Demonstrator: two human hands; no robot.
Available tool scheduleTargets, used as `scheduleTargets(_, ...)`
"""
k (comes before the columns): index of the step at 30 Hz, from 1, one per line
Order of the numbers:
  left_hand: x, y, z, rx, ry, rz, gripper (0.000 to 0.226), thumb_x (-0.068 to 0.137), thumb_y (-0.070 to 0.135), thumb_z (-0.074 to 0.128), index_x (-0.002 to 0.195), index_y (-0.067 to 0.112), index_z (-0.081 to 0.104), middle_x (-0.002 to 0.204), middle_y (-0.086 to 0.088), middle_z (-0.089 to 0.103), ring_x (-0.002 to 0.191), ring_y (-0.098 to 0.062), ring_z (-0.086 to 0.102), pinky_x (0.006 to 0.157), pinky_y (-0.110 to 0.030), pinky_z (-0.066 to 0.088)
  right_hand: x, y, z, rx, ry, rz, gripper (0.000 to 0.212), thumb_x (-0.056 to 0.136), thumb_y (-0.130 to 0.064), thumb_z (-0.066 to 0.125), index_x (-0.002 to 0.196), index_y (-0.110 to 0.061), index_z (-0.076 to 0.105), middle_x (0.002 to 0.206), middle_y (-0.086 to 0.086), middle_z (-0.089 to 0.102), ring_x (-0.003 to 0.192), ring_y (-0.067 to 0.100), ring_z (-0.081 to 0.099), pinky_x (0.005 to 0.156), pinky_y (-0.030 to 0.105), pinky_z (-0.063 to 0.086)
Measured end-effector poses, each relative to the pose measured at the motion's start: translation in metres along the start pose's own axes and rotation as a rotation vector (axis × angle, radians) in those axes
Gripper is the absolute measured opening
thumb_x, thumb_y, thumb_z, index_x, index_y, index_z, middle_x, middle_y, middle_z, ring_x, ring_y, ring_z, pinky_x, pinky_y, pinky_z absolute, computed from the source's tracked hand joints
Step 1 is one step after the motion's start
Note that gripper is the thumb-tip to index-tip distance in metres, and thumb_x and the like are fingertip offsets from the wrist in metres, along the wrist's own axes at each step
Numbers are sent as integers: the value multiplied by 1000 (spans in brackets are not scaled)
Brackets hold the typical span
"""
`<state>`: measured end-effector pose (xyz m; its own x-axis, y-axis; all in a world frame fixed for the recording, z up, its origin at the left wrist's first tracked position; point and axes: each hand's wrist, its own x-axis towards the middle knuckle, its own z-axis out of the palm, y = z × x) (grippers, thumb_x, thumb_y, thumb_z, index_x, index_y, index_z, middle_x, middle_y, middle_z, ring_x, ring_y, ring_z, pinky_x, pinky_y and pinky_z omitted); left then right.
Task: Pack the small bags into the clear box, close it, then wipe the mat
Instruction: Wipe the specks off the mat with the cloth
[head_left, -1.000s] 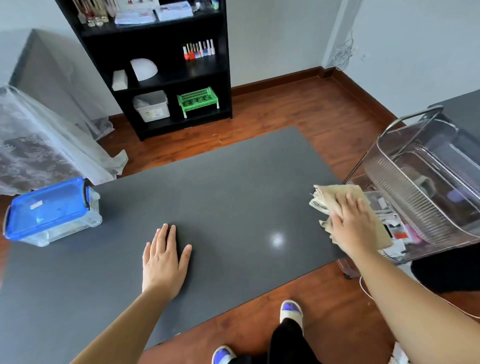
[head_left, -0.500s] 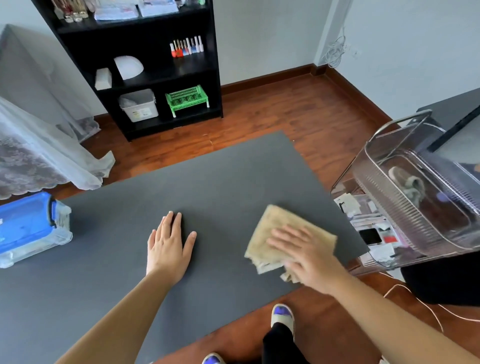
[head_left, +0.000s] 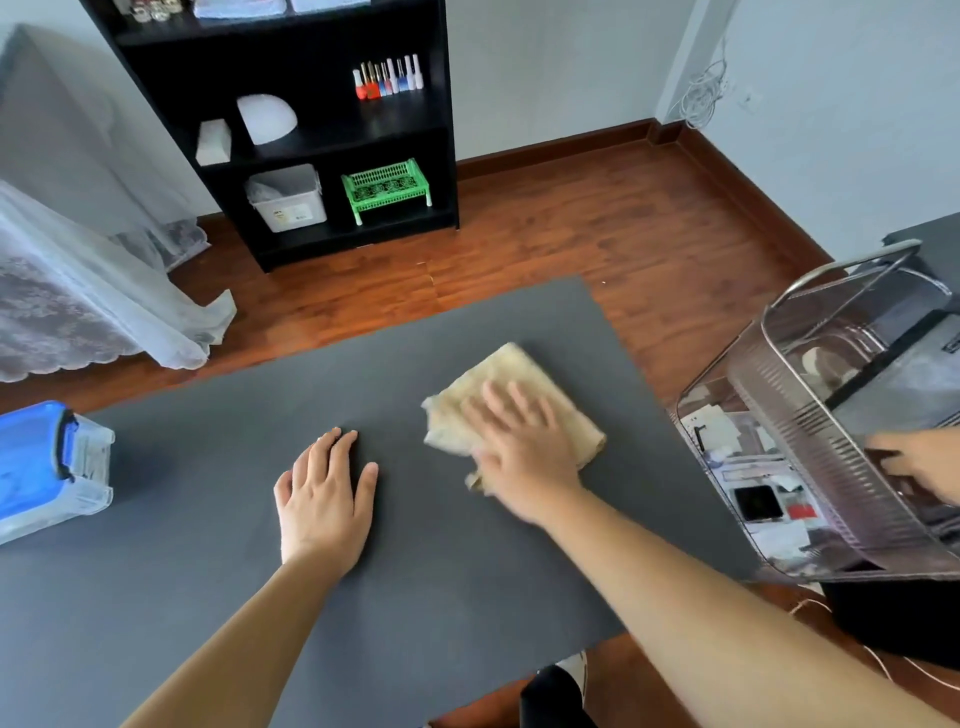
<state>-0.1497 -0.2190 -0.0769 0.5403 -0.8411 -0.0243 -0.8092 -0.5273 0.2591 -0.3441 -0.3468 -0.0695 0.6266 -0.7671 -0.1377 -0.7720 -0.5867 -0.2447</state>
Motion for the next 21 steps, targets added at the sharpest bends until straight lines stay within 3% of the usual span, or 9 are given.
scheduleTargets(3,18,6,-1,-21,20,-10,48,94,42,36,136,18,41,145,0,39,132,-22,32,108,-41,22,-53,-16,15,15,-50,-299,53,90,-42,37,143,-42,29,156,-10,24,145,23,21,117,45,13)
scheduleTargets(6,35,12,1,-3,-1,-27,55,95,45,34,142,17,32,152,-1,29,139,-21,24,111,-40,17,-91,27,14,-26,-56,-401,60,86,-42,47,143,-45,26,155,-18,23,144,13,20,115,38,11)
scheduleTargets(8,41,14,4,28,-12,-33,58,95,47,31,145,17,27,155,-1,24,143,-19,17,113,-39,12,-88,68,2,-40,-22,-307,62,84,-41,46,143,-44,27,154,-17,25,144,13,21,114,36,12)
scheduleTargets(11,42,13,8,26,-2,-32,56,95,44,31,145,18,27,156,-1,24,144,-18,16,114,-39,11,-44,113,-19,-43,23,0,57,89,-43,34,145,-35,26,154,-8,25,145,21,22,115,36,14)
scheduleTargets(15,42,11,8,-9,15,-31,52,96,38,32,144,18,30,154,0,28,144,-18,18,115,-38,12,48,92,-26,-35,79,318,58,94,-45,33,149,-35,15,160,-7,8,148,20,5,118,41,12)
scheduleTargets(17,43,11,8,-39,22,-37,51,97,35,32,144,16,29,154,-1,28,143,-18,19,115,-38,12,79,54,-21,-29,52,204,57,94,-48,32,148,-36,17,160,-7,9,148,21,5,118,43,10)
scheduleTargets(21,40,10,6,-167,53,-79,53,97,30,30,146,11,22,154,-8,27,141,-21,22,116,-39,15,73,-23,-1,-28,-44,-236,56,92,-49,34,146,-40,22,159,-8,16,147,23,10,117,45,6)
